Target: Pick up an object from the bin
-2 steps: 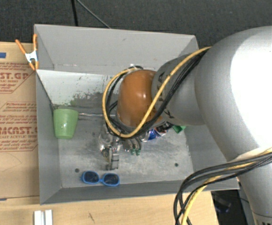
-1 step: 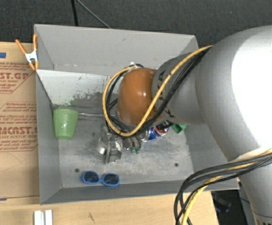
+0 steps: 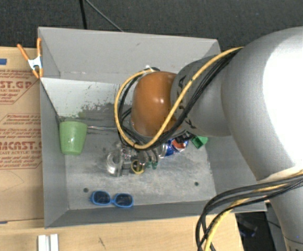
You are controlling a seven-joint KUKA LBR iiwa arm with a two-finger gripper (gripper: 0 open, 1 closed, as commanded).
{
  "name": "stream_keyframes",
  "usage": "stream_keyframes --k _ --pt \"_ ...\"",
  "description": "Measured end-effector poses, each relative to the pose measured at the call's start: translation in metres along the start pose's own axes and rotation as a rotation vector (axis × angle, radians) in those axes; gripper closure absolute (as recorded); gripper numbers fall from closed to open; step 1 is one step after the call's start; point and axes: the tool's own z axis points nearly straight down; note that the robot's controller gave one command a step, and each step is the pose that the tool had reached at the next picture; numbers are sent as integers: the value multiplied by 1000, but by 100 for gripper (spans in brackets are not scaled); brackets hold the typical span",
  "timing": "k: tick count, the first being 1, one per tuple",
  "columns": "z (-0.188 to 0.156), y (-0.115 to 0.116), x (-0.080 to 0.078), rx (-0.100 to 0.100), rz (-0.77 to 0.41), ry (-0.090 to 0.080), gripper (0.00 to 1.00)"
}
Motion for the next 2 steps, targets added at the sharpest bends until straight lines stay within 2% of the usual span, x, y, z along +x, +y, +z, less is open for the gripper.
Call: stream_keyframes --k 1,2 --pt "-4 1 0 1 -1 3 100" --pt "-40 2 -1 1 -2 1 100"
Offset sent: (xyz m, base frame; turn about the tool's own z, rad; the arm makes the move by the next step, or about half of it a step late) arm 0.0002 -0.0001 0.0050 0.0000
